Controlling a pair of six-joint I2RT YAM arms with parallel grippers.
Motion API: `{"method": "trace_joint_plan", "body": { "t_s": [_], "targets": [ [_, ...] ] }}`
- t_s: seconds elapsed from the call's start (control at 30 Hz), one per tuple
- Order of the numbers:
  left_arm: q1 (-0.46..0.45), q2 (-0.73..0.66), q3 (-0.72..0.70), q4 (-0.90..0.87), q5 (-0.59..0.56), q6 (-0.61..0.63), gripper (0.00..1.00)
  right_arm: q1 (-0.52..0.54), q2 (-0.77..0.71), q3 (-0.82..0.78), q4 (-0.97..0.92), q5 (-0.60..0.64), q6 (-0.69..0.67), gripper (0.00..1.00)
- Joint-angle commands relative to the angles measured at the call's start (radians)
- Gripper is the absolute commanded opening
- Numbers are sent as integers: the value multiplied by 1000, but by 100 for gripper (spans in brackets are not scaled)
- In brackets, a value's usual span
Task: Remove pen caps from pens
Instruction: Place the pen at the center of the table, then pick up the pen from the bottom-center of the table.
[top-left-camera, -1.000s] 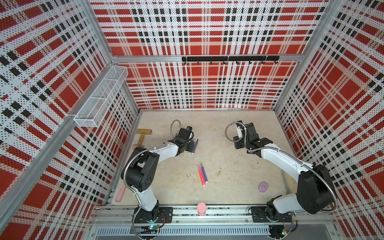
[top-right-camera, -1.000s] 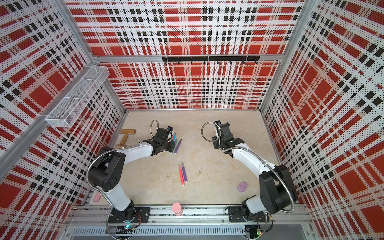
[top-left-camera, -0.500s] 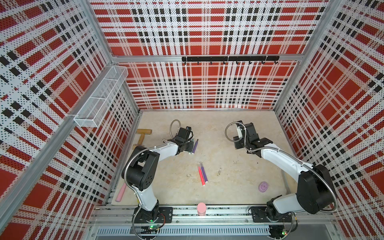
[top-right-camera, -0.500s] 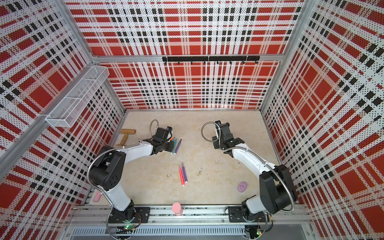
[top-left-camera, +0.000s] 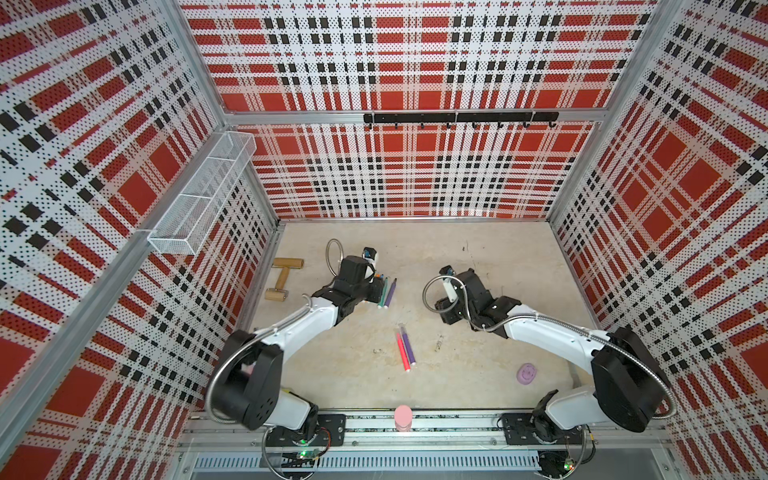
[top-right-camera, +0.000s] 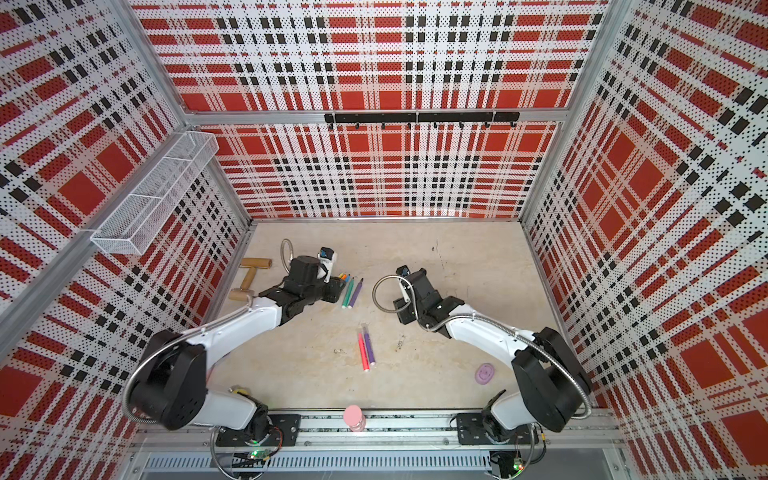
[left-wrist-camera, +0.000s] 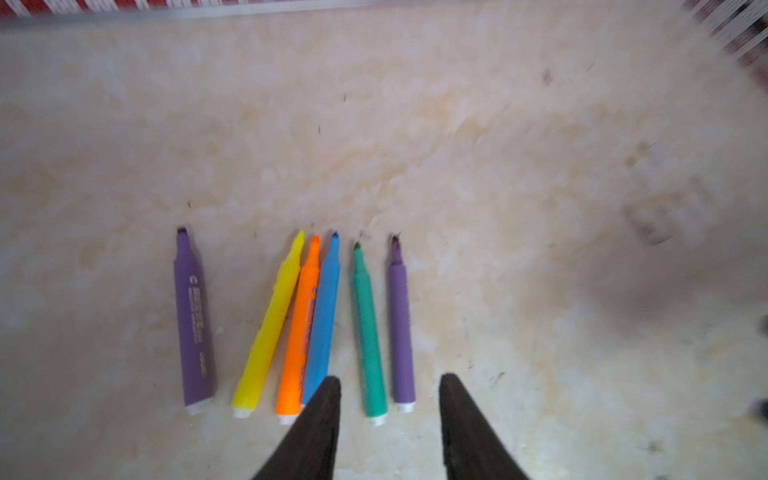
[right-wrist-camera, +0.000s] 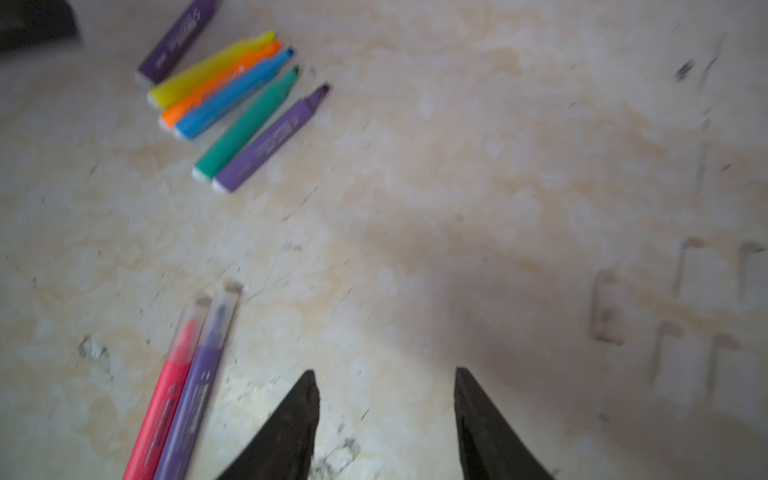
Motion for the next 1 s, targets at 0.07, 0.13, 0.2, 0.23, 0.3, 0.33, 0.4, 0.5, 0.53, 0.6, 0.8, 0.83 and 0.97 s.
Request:
{"method": "trace_joint_plan", "body": {
  "t_s": [0.07,0.13,0.2,0.23,0.3,0.33,0.4,0.5,0.53,0.6,0.8,0.83,0.97],
  "targets": [
    [-18,-185,-31,59,54,-29,50,89,-41,-69,150,-49,133,56],
    [-34,-223,-45,64,55,-37,51,117,-21,-70,176,-82,149,56],
    [-47,-245,-53,62,60,-45,51,141,-2,-67,203,-98,158,56],
    [-54,-257,-57,61,58,-48,52,154,12,-62,209,-97,163,57],
    [-66,-280,-62,55,54,-55,52,178,40,-47,215,-87,166,56],
    [-73,-295,-64,49,46,-57,53,189,60,-35,210,-75,166,56],
    [-88,-322,-64,41,36,-60,53,205,100,-15,202,-60,162,56],
    [-108,-360,-66,30,24,-64,54,214,154,6,213,-71,157,56],
    [-116,-372,-66,28,18,-64,55,215,166,12,209,-66,158,55],
    [-128,-389,-68,19,-1,-65,55,217,177,10,218,-64,159,54],
    [-146,-415,-80,13,-26,-63,56,236,223,33,213,-51,157,54],
    [-146,-418,-82,13,-29,-63,57,241,233,38,212,-48,156,54],
    [-149,-427,-91,15,-41,-59,57,248,262,53,216,-44,160,53]
  ]
}}
